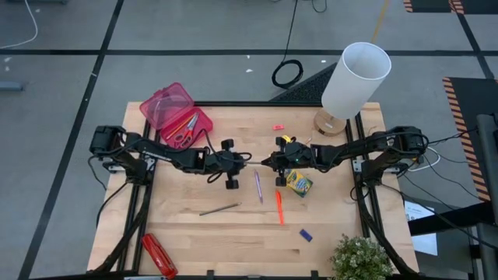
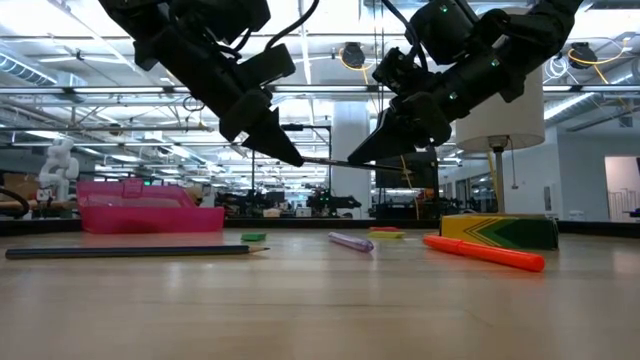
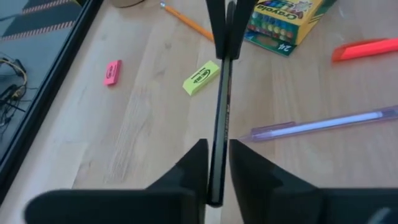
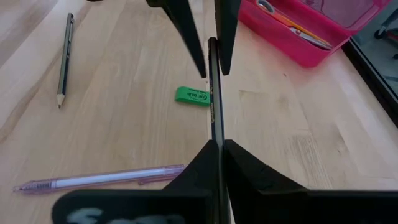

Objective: Pack school essentials
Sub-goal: Put the top black pencil into the pink supply box

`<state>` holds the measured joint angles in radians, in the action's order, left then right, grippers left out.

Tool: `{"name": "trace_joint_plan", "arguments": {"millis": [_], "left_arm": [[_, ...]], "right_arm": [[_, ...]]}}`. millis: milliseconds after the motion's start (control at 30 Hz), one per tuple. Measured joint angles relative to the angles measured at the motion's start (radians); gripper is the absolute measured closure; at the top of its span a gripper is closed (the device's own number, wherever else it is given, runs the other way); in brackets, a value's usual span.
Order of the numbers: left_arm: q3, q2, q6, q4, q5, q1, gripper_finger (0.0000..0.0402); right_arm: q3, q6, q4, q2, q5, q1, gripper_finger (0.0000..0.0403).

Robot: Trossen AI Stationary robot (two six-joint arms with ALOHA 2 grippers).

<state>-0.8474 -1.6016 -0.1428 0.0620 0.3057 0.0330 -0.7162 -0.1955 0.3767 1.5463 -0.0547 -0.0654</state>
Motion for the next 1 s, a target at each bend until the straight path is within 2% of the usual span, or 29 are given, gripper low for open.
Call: {"name": "trace_joint_plan", "arguments": {"millis": [200,367,467,600,767,867,1000], "left_arm": [[0.0,0.0,-0.01,-0.002,-0.008,0.001,0.038],[0.0,0.0,-0.005,-0.014,-0.006,0.001,0.0371],[0.0,0.0,-0.003,-0.031,0.003,-0.001,0.0365],[0.0,0.001,-0.001,-0.064,0.014,-0.004,0.0375],[0.0,0.014,0.039,-0.153,0.016,-0.028,0.0379],[-0.002,0.039,0.085,-0.176,0.018,-0.039,0.0371],[-0.003,0.111,0.129,-0.248,0.03,-0.041,0.0372]], "right_arm": [[0.0,0.003,0.0,0.0,-0.004,-0.001,0.0389],[0.0,0.003,0.001,0.0,-0.01,-0.001,0.0373],[0.0,0.004,0.003,0.0,-0.025,0.002,0.0342],[0.0,0.011,0.004,-0.023,-0.03,0.003,0.0287],[-0.001,0.027,-0.067,-0.11,-0.119,0.003,0.0222],[-0.001,0.027,-0.157,-0.185,-0.158,0.003,0.0197],[-0.001,0.028,-0.27,-0.282,-0.156,0.002,0.0186]]}}
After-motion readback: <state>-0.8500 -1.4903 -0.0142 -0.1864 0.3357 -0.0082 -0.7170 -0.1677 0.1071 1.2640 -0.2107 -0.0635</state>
